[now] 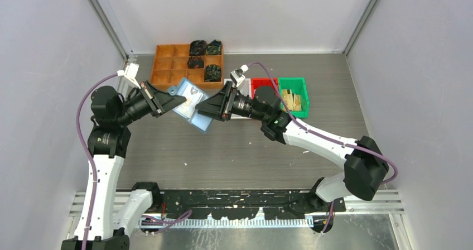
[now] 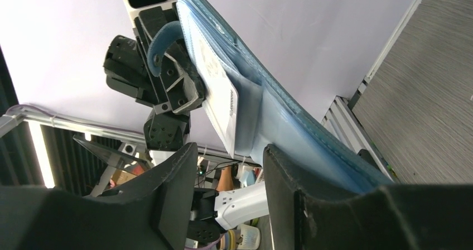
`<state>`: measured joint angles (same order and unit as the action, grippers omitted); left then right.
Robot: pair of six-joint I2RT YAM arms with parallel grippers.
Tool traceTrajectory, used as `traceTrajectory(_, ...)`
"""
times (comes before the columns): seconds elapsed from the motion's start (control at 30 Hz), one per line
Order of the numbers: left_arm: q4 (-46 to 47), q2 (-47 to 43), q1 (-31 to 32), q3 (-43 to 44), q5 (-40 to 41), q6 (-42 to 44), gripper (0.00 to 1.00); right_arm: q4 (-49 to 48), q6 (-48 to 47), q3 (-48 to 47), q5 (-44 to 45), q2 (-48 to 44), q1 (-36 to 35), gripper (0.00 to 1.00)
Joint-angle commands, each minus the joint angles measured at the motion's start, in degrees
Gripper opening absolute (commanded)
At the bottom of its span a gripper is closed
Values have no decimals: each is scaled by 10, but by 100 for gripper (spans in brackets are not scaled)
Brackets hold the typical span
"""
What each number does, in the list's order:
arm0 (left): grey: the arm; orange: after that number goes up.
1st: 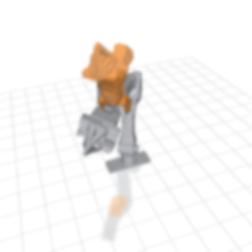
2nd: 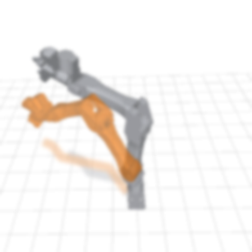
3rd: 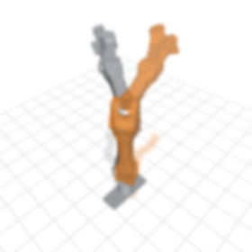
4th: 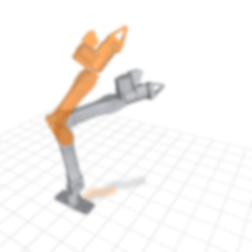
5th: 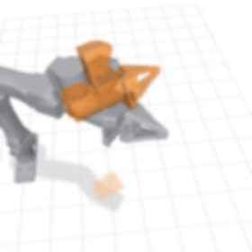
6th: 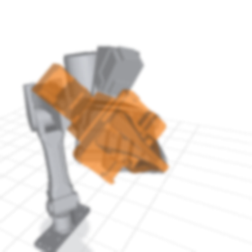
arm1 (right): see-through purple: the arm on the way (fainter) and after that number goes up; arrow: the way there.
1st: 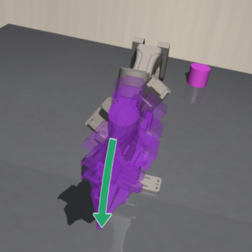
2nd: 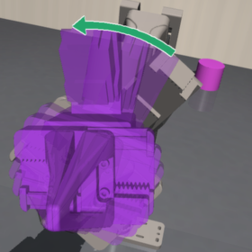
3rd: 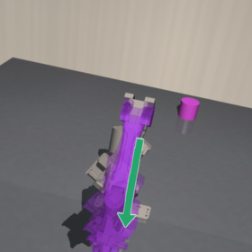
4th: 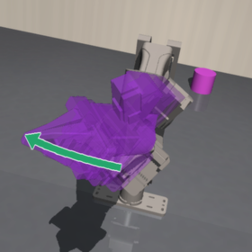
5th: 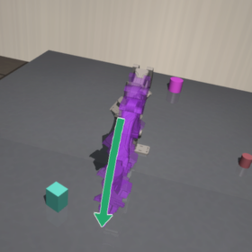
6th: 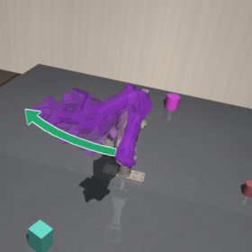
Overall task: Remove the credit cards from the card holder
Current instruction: Remove the credit card from the card holder.
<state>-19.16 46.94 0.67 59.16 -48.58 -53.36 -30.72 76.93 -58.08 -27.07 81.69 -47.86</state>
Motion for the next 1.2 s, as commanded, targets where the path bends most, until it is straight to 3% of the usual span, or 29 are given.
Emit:
traceTrajectory(0.0,64,-19,-1,1,-35,-37,0,-45,4,3,25,-28,-1,52)
traceTrajectory(0.43,67,-22,-2,-5,-40,-43,0,-161,67,-11,17,12,-1,41)
traceTrajectory(0.73,68,-23,-2,4,-39,-47,0,-194,85,4,19,12,-1,16)
traceTrajectory(0.97,68,-21,-1,2,-45,-52,8,-211,85,15,18,7,-1,1)
traceTrajectory(1.17,69,-18,-2,7,-44,-54,11,-204,70,36,14,-7,-1,1)
